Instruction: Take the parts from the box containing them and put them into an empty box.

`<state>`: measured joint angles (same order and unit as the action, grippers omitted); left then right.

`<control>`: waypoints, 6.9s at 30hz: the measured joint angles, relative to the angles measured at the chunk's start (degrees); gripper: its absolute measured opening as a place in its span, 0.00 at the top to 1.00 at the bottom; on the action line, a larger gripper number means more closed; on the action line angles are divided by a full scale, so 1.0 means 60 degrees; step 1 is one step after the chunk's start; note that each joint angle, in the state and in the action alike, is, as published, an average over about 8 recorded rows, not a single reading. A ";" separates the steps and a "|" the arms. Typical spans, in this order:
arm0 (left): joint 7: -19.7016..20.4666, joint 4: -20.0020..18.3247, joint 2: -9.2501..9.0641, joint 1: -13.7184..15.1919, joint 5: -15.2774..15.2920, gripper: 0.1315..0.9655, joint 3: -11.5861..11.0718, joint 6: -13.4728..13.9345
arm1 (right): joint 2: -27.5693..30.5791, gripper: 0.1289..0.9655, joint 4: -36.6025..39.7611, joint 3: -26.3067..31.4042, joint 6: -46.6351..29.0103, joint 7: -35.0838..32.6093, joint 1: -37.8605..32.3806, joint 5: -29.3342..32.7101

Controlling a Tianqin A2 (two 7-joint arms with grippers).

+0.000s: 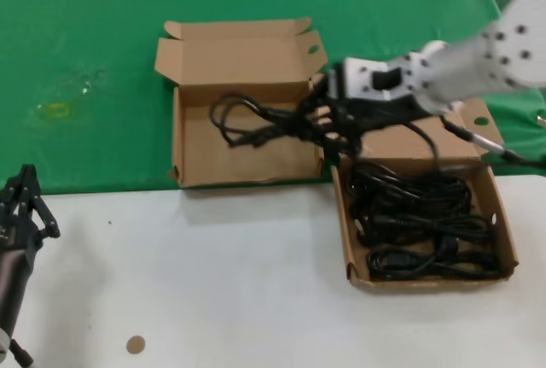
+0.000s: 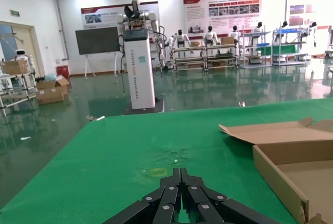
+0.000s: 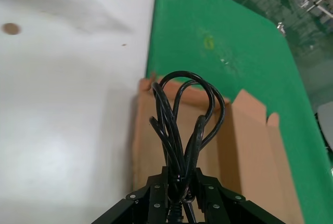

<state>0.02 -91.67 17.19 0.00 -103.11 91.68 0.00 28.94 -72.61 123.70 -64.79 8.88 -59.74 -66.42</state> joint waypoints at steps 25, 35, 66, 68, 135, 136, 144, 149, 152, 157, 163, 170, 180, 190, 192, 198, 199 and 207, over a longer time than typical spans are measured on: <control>0.0000 0.0000 0.0000 0.0000 0.0000 0.98 0.0000 0.0000 | -0.3271 0.87 0.5526 0.0645 0.2591 -0.2476 -0.1548 0.0358; 0.0000 0.0000 0.0000 0.0000 0.0000 0.98 0.0000 0.0000 | -0.3448 0.87 0.6345 0.0809 0.2903 -0.2829 -0.1755 0.0508; 0.0000 0.0000 0.0000 0.0000 0.0000 0.98 0.0000 0.0000 | -0.3280 0.50 0.5487 0.0806 0.2899 -0.2313 -0.1699 0.0619; 0.0000 0.0000 0.0000 0.0000 0.0000 0.98 0.0000 0.0000 | -0.3269 0.47 0.5450 0.0801 0.2899 -0.2289 -0.1690 0.0623; -0.0002 0.0000 0.0000 0.0000 -0.0002 0.01 0.0000 0.0000 | -0.2223 0.00 -0.1429 -0.4092 0.9194 -0.1643 0.7595 -0.4750; -0.0002 0.0000 0.0000 0.0000 -0.0002 0.01 0.0000 0.0000 | -0.2206 0.00 -0.1546 -0.4175 0.9301 -0.1632 0.7752 -0.4841; -0.0002 0.0000 0.0000 0.0000 -0.0003 0.00 0.0000 0.0000 | -0.2067 0.00 -0.2458 -0.4825 1.0138 -0.1547 0.8992 -0.5555; -0.0002 0.0000 0.0000 0.0000 -0.0003 0.00 0.0000 0.0000 | -0.2012 0.00 -0.2823 -0.5085 1.0473 -0.1512 0.9478 -0.5842; -0.0002 0.0000 0.0000 0.0000 -0.0003 0.00 0.0000 0.0000 | -0.2004 0.00 -0.2879 -0.5125 1.0524 -0.1507 0.9552 -0.5885; -0.0002 0.0000 0.0000 0.0000 -0.0002 0.00 0.0000 0.0000 | -0.2002 0.00 -0.2887 -0.5132 1.0533 -0.1506 0.9565 -0.5892; -0.0002 0.0000 0.0000 0.0000 -0.0003 0.00 0.0000 0.0000 | -0.2002 0.00 -0.2888 -0.5132 1.0533 -0.1506 0.9565 -0.5893; -0.0003 0.0000 0.0000 0.0000 -0.0003 0.00 0.0000 0.0000 | -0.2002 0.00 -0.2888 -0.5132 1.0533 -0.1506 0.9565 -0.5893; -0.0003 0.0000 0.0000 0.0000 -0.0003 0.00 0.0000 0.0000 | -0.2002 0.00 -0.2888 -0.5132 1.0533 -0.1506 0.9565 -0.5893; -0.0003 0.0000 0.0000 0.0000 -0.0003 0.00 0.0000 0.0000 | -0.2002 0.00 -0.2888 -0.5132 1.0533 -0.1506 0.9565 -0.5893; -0.0003 0.0000 0.0000 0.0000 -0.0003 0.00 0.0000 0.0000 | -0.2002 0.00 -0.2888 -0.5132 1.0533 -0.1506 0.9565 -0.5893; -0.0004 0.0000 0.0000 0.0000 -0.0003 0.00 0.0000 0.0000 | -0.2002 0.00 -0.2888 -0.5132 1.0533 -0.1506 0.9565 -0.5893; -0.0004 0.0000 0.0000 0.0000 -0.0003 0.00 0.0000 0.0000 | -0.2002 0.00 -0.2888 -0.5132 1.0533 -0.1506 0.9565 -0.5893; -0.0006 0.0000 0.0000 0.0000 -0.0003 0.00 0.0000 0.0000 | -0.2002 0.00 -0.2888 -0.5132 1.0533 -0.1506 0.9565 -0.5893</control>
<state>-0.02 -91.67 17.19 0.00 -103.13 91.67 0.00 16.93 -89.94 92.91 -1.59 -0.16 -2.35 -101.77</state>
